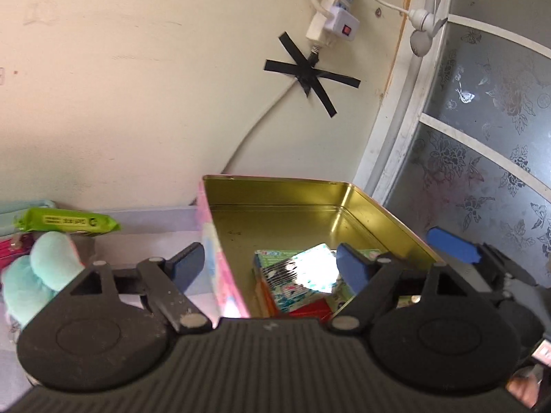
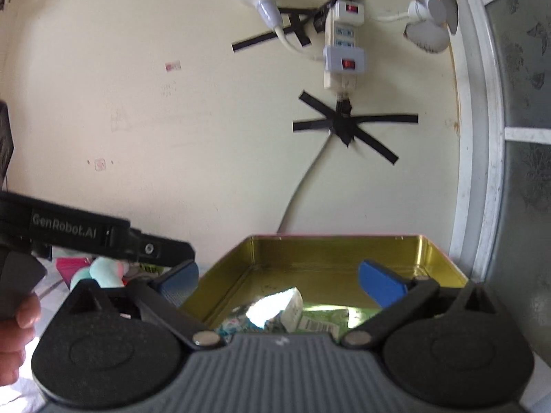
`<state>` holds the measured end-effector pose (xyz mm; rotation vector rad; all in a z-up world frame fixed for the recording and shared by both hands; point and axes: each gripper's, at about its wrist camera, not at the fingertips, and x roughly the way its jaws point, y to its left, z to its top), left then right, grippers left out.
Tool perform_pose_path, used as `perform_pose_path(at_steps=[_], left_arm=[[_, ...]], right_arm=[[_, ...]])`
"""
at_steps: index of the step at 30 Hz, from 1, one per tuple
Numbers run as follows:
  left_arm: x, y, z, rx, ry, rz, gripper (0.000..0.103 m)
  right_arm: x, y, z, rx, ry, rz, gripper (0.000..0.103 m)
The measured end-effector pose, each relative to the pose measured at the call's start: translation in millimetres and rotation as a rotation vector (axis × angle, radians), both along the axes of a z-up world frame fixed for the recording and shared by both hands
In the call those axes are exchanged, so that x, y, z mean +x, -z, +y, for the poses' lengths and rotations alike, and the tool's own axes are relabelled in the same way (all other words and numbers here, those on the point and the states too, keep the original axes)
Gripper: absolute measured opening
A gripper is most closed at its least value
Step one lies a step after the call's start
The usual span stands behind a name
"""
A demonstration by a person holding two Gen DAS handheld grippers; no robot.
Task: Organize objects
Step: 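Reach the right gripper to the green snack packet and grasp it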
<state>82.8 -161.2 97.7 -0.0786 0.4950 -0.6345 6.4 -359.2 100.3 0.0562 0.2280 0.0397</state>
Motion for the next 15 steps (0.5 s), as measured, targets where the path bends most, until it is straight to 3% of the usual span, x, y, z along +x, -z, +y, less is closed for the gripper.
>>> perform_pose_path(at_steps=[4, 9, 15], left_arm=[[-18, 8, 43, 0.014, -0.072, -0.014, 0.086], [-24, 27, 101, 0.074, -0.221, -0.01, 0.09], [-8, 45, 173, 0.057, -0.431, -0.003, 0.089]], right_arm=[[-25, 2, 14, 0.113, -0.011, -0.088, 0.103], [-21, -7, 61, 0.034, -0.09, -0.046, 0.103], [5, -1, 132, -0.05, -0.244, 0.038, 0.1]])
